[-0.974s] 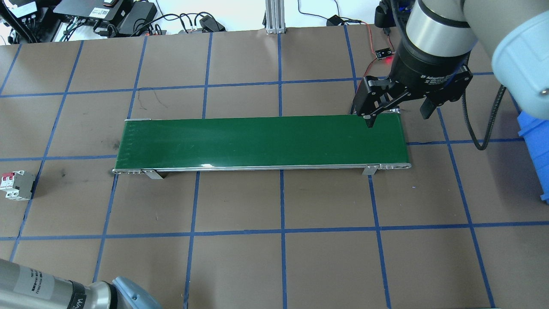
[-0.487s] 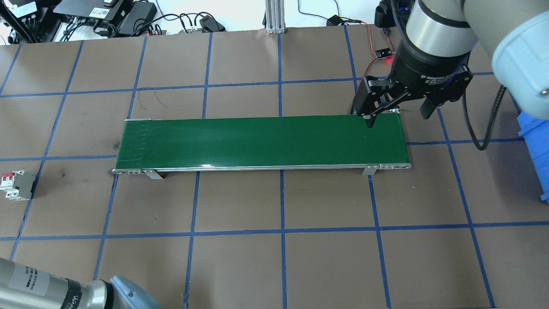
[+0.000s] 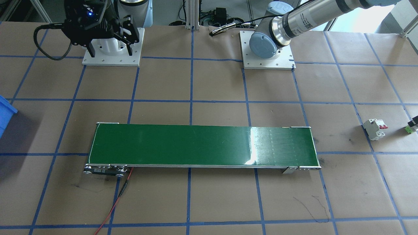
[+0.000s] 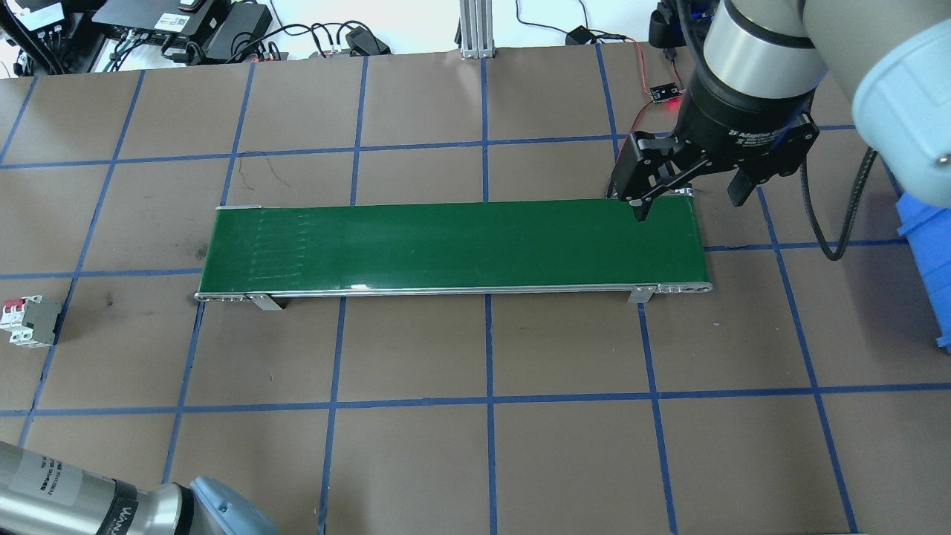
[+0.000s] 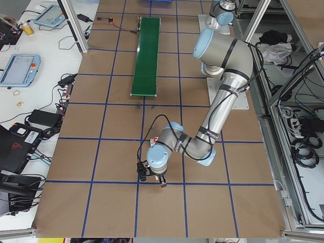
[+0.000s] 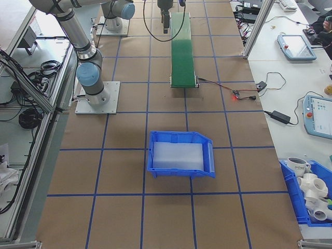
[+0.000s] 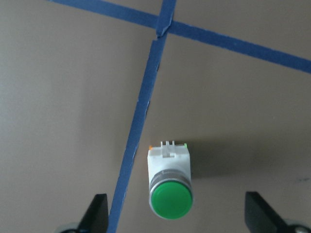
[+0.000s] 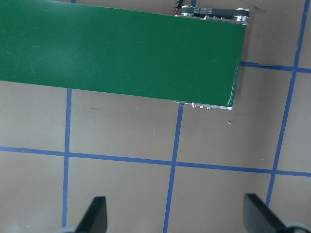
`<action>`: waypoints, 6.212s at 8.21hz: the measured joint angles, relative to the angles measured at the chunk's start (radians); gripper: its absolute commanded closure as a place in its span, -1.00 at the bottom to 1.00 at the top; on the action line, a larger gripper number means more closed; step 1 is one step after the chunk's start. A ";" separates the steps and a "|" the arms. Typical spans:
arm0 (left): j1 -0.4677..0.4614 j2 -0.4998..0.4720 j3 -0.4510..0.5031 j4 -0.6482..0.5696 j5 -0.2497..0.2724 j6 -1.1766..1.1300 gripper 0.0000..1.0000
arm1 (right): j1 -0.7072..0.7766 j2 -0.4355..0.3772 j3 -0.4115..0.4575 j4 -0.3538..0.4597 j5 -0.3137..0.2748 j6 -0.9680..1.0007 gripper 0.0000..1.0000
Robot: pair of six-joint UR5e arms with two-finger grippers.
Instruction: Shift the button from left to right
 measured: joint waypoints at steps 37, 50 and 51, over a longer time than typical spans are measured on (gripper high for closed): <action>-0.754 0.407 -0.405 0.077 -0.151 -2.038 1.00 | 0.000 -0.001 -0.002 0.021 -0.002 0.002 -1.00; -0.761 0.398 -0.466 0.112 -0.148 -2.042 -0.77 | -0.001 -0.002 -0.002 0.021 -0.002 0.002 -1.00; -0.761 0.399 -0.467 0.112 -0.148 -2.038 -0.77 | -0.001 -0.002 -0.002 0.021 -0.002 0.001 -1.00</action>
